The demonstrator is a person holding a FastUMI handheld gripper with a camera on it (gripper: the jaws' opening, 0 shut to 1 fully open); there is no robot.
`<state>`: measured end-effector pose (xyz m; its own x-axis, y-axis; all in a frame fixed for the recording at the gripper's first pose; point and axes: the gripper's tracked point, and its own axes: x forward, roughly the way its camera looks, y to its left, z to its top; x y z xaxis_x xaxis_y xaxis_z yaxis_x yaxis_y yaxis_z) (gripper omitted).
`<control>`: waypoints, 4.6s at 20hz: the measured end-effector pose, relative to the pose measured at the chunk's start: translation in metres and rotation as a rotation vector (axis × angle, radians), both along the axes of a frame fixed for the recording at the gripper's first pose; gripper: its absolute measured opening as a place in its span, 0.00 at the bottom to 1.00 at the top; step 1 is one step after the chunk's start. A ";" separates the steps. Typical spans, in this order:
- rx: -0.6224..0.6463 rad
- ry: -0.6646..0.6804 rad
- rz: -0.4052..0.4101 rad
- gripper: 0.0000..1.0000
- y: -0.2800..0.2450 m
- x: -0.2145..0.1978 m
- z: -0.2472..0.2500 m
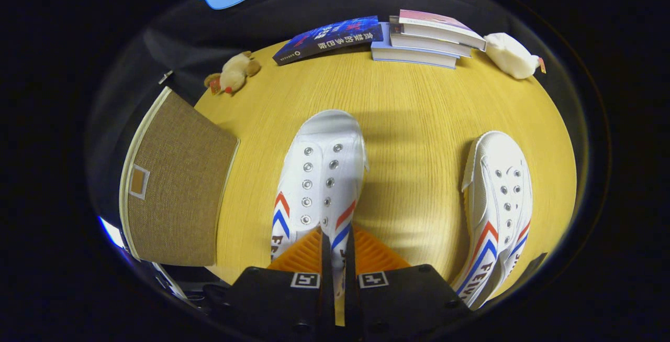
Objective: Open the storage box then place both shoes into the box .Put the left shoe in first, then the right shoe, with the right side of both shoes facing outward in a uniform manner.
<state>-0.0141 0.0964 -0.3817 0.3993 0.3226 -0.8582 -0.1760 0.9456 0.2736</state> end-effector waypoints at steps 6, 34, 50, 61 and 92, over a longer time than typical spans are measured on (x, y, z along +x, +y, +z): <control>0.054 -0.007 -0.044 0.06 0.004 -0.006 0.022; 0.324 0.065 0.103 0.05 0.240 -0.045 0.206; 0.137 0.189 0.121 0.11 0.323 -0.052 0.087; 0.166 -0.106 0.175 0.99 0.259 -0.046 0.186; -0.237 0.018 -0.013 0.93 -0.209 -0.025 0.027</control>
<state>-0.0389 -0.1129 -0.3544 0.3856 0.1058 -0.9166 -0.1602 0.9860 0.0464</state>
